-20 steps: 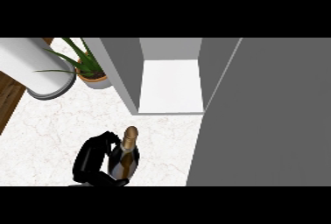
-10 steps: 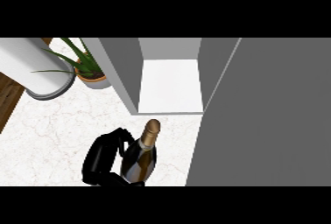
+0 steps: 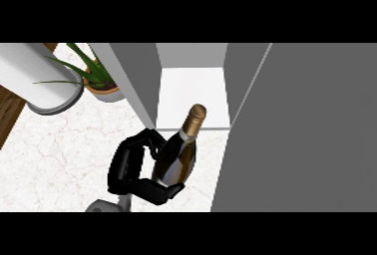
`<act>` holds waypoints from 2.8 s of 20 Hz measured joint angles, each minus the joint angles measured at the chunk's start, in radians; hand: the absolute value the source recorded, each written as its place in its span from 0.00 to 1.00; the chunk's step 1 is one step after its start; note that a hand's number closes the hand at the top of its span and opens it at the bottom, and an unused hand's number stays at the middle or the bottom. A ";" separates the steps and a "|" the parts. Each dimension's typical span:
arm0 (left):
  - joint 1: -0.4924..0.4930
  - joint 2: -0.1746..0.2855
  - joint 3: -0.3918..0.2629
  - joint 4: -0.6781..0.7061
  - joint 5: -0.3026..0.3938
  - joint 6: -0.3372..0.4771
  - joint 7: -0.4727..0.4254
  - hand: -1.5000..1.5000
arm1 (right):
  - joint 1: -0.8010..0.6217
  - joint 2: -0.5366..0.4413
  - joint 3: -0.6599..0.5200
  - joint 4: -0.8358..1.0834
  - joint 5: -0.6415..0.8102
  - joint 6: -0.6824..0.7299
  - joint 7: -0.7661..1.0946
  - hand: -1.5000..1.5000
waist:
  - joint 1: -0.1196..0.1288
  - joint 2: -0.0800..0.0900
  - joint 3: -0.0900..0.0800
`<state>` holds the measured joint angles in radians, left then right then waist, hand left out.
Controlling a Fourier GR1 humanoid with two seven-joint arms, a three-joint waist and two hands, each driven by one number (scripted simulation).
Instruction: Pick up the wine, place it into the cabinet and close the cabinet
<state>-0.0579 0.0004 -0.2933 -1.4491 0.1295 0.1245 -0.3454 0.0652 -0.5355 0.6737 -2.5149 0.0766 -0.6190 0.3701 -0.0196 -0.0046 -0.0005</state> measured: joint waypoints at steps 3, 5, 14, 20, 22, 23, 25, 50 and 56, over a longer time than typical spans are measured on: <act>-0.069 0.000 0.006 0.055 -0.007 0.049 0.003 1.00 | 0.019 -0.013 -0.007 0.000 -0.003 0.006 -0.026 0.00 | -0.003 0.001 0.000; -0.106 0.005 0.013 0.085 -0.011 0.067 0.004 1.00 | 0.034 -0.015 0.002 0.000 -0.004 0.001 -0.041 0.00 | -0.004 0.001 0.000; -0.278 0.012 0.070 0.235 -0.011 0.068 0.030 1.00 | 0.055 -0.038 -0.019 -0.002 -0.013 0.008 -0.070 0.00 | -0.005 0.002 0.000; -0.403 0.002 0.067 0.393 0.028 0.094 0.007 1.00 | 0.059 -0.031 -0.012 0.002 -0.020 0.017 -0.094 0.00 | -0.011 0.004 0.000; -0.441 0.001 0.063 0.445 0.046 0.101 -0.016 1.00 | 0.066 -0.034 -0.016 0.002 -0.023 0.020 -0.102 0.00 | -0.013 0.005 0.000; -0.464 0.001 0.068 0.473 0.057 0.102 -0.022 1.00 | 0.065 -0.031 -0.012 0.002 -0.023 0.017 -0.099 0.00 | -0.016 0.005 -0.001; -0.499 0.000 0.059 0.514 0.087 0.114 -0.035 1.00 | 0.071 -0.038 -0.020 0.001 -0.026 0.021 -0.101 0.00 | -0.018 0.006 -0.001; -0.920 0.000 0.083 1.098 0.286 0.234 -0.096 1.00 | 0.135 -0.038 -0.008 0.012 -0.058 0.063 -0.235 0.00 | -0.068 0.022 -0.001; -0.978 0.001 0.127 1.194 0.302 0.236 -0.123 1.00 | 0.155 -0.033 -0.009 0.016 -0.068 0.081 -0.267 0.00 | -0.080 0.030 0.000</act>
<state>-1.0361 0.0013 -0.1658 -0.2552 0.4315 0.3607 -0.4685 0.2207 -0.5688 0.6646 -2.4990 0.0090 -0.5380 0.1027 -0.0994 0.0253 -0.0010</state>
